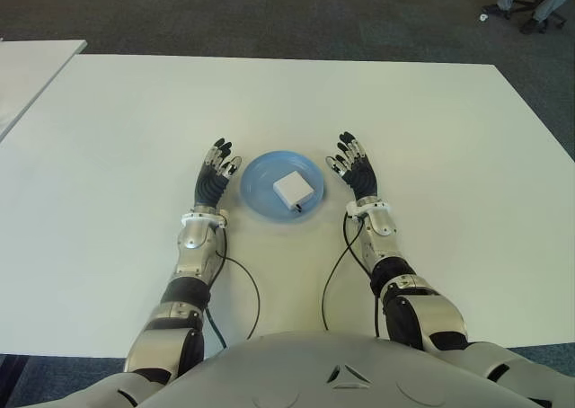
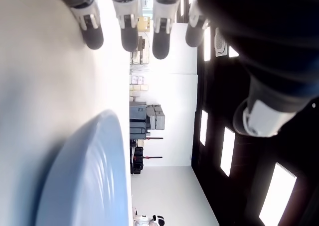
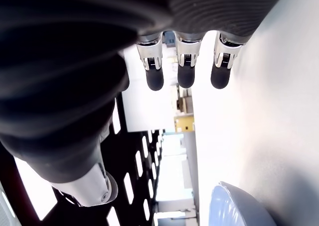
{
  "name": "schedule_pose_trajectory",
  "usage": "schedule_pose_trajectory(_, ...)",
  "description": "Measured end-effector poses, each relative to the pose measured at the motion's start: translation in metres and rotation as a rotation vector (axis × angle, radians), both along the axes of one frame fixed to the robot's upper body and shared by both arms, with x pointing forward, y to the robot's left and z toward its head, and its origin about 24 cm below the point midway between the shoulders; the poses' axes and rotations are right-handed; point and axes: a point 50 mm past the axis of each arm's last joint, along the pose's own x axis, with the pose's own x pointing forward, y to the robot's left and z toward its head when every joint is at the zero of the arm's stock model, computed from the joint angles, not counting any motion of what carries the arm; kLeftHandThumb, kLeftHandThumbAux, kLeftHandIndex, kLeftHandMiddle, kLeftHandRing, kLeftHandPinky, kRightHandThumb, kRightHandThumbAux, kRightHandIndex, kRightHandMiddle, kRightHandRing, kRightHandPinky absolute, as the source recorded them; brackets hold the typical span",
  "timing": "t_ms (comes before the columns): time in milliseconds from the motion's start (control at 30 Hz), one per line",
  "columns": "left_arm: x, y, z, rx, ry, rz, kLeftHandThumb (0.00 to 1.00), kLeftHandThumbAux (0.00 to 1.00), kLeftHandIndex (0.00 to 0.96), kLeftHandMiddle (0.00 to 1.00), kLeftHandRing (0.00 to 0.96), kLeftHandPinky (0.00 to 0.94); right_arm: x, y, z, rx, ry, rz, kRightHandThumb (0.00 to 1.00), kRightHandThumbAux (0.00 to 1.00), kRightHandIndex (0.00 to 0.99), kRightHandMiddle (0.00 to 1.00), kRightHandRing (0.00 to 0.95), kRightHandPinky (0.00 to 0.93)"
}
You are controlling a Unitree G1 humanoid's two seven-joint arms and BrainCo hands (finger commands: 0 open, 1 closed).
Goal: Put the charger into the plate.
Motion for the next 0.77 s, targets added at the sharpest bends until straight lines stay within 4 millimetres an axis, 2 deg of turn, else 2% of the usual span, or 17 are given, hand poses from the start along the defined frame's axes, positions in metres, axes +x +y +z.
schedule_pose_trajectory(767,-0.0060,0.0011,0.0011,0.005,0.006,-0.001,0.000,0.555,0.030,0.122,0.092,0.045,0.0006,-0.0017,-0.0002,-0.002,0.000,-0.006,0.000,0.770,0.061,0.088,0.053,0.066)
